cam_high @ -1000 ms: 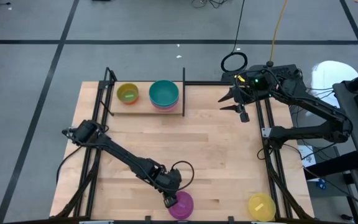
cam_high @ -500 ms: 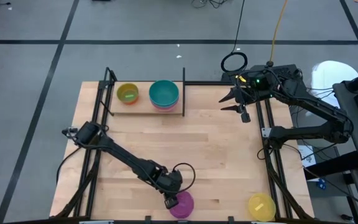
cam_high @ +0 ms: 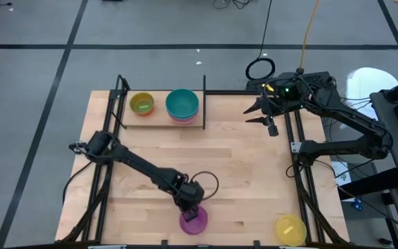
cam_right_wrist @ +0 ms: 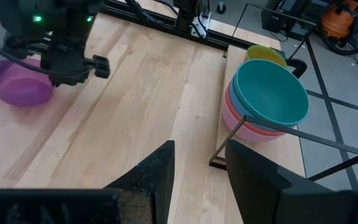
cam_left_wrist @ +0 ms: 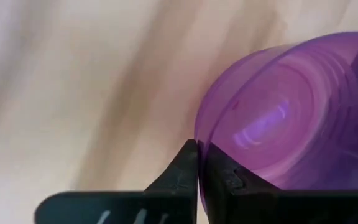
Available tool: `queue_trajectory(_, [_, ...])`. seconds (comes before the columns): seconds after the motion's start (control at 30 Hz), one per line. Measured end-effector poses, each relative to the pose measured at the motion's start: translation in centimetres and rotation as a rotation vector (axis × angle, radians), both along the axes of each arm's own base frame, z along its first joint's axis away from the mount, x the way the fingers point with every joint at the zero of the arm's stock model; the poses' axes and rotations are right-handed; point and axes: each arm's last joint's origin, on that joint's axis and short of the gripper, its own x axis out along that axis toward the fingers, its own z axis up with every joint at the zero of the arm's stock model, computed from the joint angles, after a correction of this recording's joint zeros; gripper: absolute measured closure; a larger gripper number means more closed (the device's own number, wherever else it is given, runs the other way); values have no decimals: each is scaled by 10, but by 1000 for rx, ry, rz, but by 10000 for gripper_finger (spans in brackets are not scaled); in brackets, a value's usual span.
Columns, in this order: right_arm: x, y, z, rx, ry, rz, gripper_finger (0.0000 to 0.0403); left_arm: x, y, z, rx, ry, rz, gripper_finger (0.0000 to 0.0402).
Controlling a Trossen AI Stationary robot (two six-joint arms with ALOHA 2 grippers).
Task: Place and stack bowls onto a shelf
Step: Stack the purple bowl on the green bowl on the shelf
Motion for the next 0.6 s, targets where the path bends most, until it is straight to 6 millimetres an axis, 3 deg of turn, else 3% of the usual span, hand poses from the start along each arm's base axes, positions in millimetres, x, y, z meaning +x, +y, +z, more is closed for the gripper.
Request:
queue_trajectory(0.17, [0, 0, 0, 0, 0, 0, 268, -12, 30, 26, 57, 66, 7, 398])
queue_trajectory(0.3, [0, 0, 0, -2, 0, 0, 268, -27, 63, 59, 100, 97, 67, 398])
queue_trajectory(0.47, [0, 0, 0, -27, -2, 13, 268, -54, 109, 106, 200, 75, 251, 398])
queue_trajectory(0.6, [0, 0, 1, -45, -11, 22, 268, -86, 150, 141, 324, 58, 466, 398])
